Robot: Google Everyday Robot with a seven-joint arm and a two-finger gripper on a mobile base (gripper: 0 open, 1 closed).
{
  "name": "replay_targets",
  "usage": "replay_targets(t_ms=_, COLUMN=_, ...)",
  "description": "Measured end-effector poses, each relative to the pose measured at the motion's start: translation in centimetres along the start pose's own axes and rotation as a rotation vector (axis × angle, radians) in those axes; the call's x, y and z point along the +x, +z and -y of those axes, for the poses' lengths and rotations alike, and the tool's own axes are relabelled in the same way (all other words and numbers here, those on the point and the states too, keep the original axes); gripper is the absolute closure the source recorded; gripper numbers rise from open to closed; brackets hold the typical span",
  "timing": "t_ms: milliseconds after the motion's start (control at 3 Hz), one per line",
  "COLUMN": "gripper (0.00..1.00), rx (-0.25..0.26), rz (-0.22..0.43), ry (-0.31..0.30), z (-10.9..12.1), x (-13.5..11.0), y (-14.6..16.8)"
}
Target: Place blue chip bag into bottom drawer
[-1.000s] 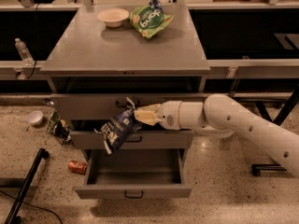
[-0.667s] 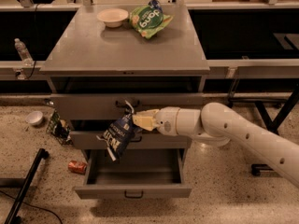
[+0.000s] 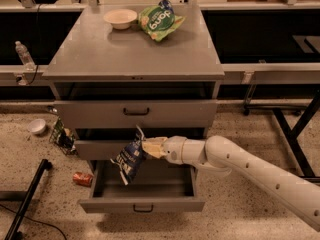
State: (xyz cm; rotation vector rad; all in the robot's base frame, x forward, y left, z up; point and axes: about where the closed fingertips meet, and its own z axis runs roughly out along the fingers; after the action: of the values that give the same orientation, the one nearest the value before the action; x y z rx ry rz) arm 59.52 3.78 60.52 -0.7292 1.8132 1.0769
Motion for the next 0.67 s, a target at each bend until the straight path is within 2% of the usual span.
replay_targets(t_ms=333, gripper=1.0, rx=-0.053, rz=-0.079, ry=-0.005, z=2.7, x=6.7, y=2.3)
replay_targets(t_ms=667, gripper=1.0, rx=-0.076, rz=-0.136, ry=0.003, z=4.7, x=10.7, y=3.5)
